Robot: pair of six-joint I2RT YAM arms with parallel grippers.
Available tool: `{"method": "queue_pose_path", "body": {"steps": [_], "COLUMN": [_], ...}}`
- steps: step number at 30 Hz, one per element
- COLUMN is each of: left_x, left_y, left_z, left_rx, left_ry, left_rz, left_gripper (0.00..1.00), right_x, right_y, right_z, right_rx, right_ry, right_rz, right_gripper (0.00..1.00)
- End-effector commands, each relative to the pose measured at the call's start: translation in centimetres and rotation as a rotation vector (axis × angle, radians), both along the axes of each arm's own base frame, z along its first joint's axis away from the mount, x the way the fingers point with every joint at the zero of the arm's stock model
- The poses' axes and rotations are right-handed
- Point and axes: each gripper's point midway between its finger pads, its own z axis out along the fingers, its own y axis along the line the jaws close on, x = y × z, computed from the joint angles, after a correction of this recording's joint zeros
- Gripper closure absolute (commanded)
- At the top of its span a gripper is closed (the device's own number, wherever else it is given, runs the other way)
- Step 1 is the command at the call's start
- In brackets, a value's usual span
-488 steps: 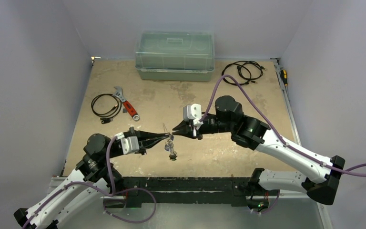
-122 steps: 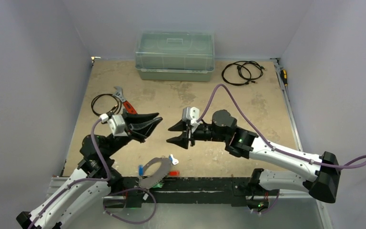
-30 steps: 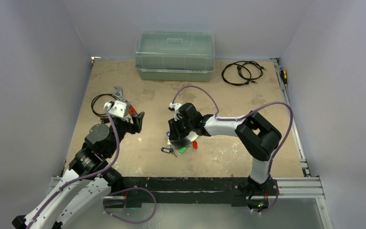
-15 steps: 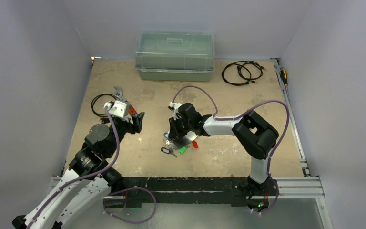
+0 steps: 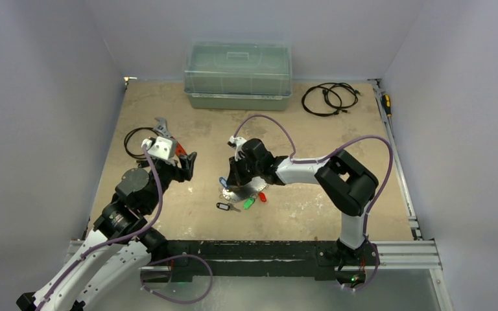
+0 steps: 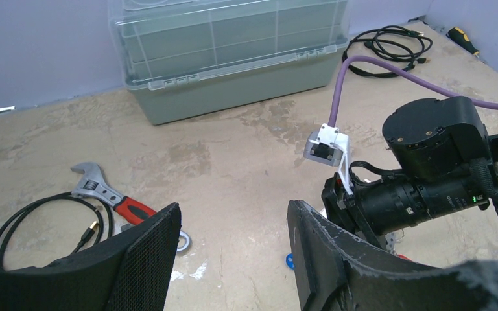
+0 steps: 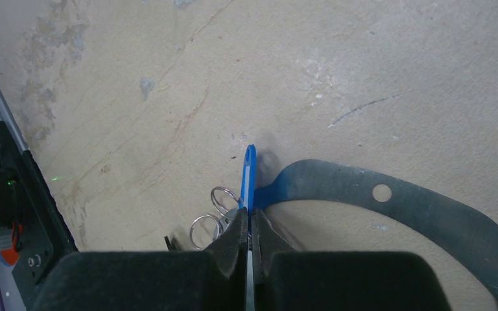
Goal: Put the keys on the keyring
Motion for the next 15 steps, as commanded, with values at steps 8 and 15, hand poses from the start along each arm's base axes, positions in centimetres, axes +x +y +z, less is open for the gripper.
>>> {"method": "queue_pose_path", "body": {"steps": [8,15], "left_x": [0.0,-0.1], "left_y": [0.1,0.2], "left_z": [0.8,0.8], "left_rx": [-0.001,-0.001], "left_ry": [-0.023,-0.025], "left_rz": [-0.003,-0.002], "left_gripper": [0.40,0.40], "right_x": [1.1,1.4], "right_y": [1.0,1.2], "right_z": [7.4,10.8], "right_rx": [0.164,0.203], "right_ry": [-0.203,-0.278], "right_rz": [0.027,0.037], "right_gripper": [1.00,1.00]}}
